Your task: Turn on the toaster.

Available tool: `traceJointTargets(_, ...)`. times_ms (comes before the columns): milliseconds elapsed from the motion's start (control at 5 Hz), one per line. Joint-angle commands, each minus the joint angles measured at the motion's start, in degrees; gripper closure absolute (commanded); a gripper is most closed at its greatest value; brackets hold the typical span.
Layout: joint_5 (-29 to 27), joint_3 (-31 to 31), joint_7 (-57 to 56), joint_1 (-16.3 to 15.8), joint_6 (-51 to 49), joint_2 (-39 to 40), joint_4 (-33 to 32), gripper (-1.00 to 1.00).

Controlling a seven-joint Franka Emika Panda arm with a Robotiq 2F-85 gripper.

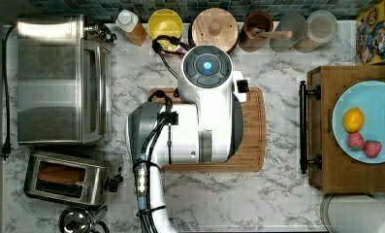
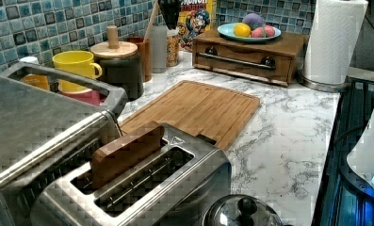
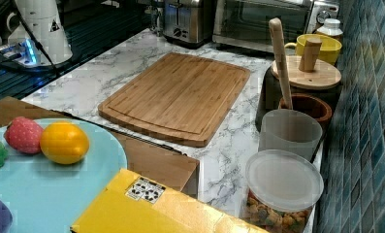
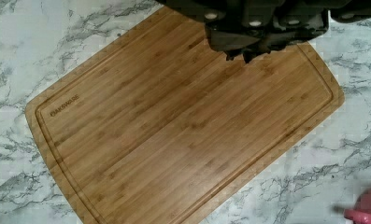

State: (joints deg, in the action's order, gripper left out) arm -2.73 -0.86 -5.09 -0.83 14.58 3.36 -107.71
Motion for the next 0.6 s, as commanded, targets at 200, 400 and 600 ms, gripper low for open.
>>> traceJointTargets(200,-2.7,-2.3,-5.0,0.1,1.7,-1.4,-3.4,1.0)
traceJointTargets(400,-6.1,-3.4,-9.8,-2.1,4.9,-4.8,-8.5,1.0)
traceJointTargets(600,-11.2,-4.2,-14.7,-3.5,9.3,-10.2,-14.7,1.0)
